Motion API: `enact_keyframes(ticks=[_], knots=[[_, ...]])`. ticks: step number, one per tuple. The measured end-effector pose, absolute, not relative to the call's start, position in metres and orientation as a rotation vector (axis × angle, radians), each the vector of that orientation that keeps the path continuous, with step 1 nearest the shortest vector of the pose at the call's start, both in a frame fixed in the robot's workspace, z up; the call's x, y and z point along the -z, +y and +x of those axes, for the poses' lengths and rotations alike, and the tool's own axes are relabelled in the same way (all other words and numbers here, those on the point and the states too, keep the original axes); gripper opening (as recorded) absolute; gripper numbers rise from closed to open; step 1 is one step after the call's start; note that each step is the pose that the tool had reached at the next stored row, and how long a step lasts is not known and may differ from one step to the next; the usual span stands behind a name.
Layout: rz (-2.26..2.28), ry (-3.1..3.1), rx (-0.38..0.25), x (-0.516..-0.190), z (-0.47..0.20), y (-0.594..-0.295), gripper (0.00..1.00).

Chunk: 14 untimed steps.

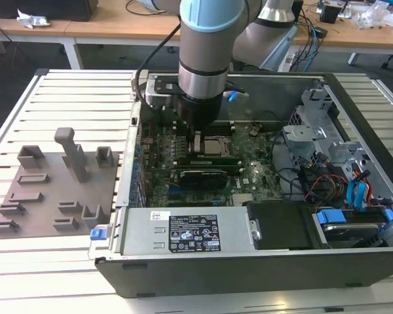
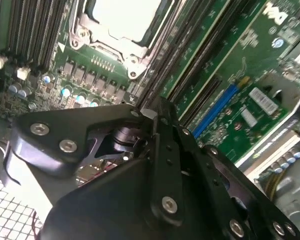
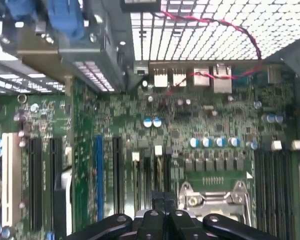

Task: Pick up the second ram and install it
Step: 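Press down the second ram until it locks into place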

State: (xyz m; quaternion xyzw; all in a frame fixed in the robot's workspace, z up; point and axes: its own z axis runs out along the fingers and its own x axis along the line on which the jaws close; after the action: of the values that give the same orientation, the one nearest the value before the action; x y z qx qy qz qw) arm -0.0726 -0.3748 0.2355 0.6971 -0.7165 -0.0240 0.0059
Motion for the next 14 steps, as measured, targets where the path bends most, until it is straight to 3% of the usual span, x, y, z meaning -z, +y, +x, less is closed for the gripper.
enact_keyframes(ticks=[7, 14], knots=[[2.182, -2.243, 0.076, -0.234, -0.077, -0.375, 0.1], [2.161, -2.223, 0.125, -0.235, -0.026, -0.375, 0.1]])
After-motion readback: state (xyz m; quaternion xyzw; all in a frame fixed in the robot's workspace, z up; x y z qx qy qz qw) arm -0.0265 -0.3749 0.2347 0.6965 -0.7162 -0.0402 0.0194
